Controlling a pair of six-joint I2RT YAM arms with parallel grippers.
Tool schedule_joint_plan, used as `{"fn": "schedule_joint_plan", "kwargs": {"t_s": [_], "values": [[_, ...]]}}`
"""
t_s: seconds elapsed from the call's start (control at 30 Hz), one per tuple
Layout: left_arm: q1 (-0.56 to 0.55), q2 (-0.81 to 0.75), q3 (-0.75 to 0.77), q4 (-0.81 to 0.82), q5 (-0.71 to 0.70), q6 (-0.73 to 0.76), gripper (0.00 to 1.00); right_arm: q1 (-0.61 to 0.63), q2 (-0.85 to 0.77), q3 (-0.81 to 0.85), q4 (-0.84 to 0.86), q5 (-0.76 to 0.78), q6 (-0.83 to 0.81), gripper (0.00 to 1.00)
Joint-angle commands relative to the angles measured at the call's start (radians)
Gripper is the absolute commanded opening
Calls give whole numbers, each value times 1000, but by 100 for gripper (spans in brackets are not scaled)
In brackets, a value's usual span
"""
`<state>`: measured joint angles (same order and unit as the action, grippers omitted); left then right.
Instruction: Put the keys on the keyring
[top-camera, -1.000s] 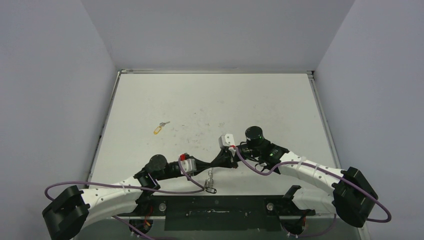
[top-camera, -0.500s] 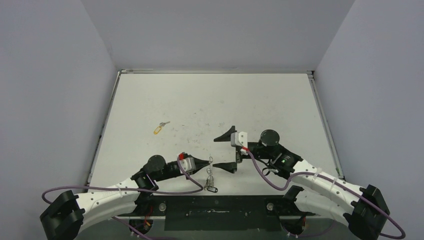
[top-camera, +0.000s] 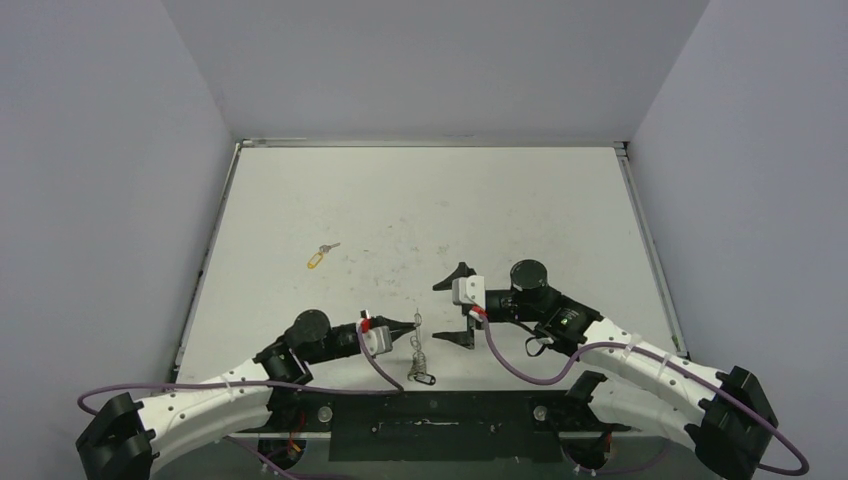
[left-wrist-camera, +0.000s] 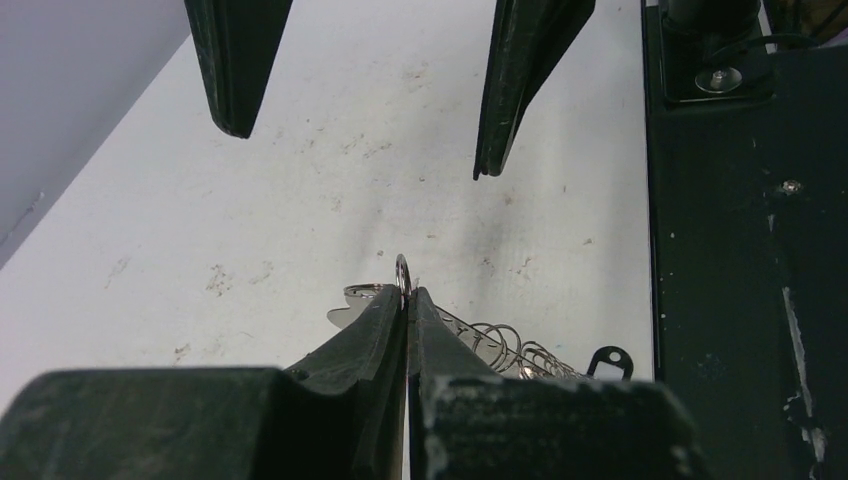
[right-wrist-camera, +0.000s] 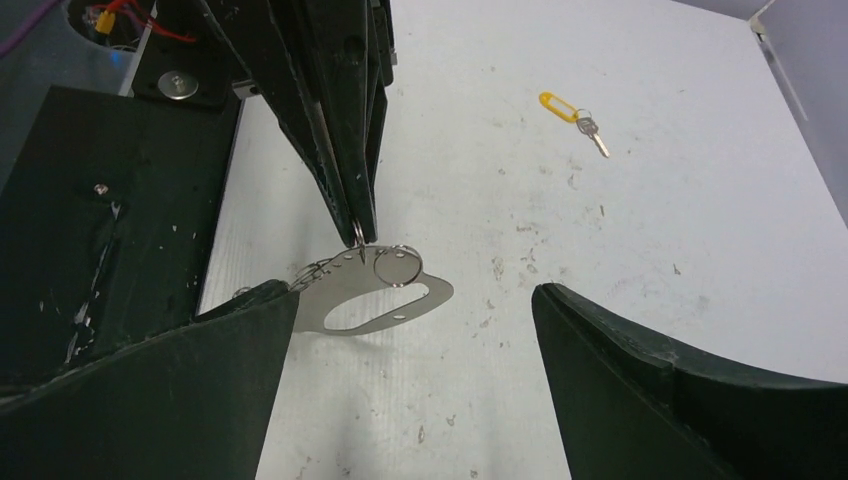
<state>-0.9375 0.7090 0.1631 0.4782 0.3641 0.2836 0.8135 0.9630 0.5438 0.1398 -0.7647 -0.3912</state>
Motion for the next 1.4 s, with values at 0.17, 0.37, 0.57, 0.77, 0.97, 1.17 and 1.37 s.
{"fn": "schedule_joint_plan", "kwargs": {"t_s": [0.17,0.37,0.57,0.77,0.97,1.17,1.37], "values": [[-24,-99,6,-66,33,274,0,21,19,73,-88,-42,-122,79],[-36,-128,4,-108,38,356,0,68,67,102,-112,-48,-163,59],[-43,-127,12,-120,39,374,0,131,111,125,-100,-13,-183,39],[-46,-118,26,-129,37,356,0,176,162,156,-120,34,-205,23],[-50,-127,27,-124,42,340,0,190,184,175,-137,107,-204,13],[-50,-129,29,-122,42,327,0,199,184,174,-137,154,-205,21],[-51,-125,28,-107,39,305,0,205,183,168,-130,175,-202,0]]}}
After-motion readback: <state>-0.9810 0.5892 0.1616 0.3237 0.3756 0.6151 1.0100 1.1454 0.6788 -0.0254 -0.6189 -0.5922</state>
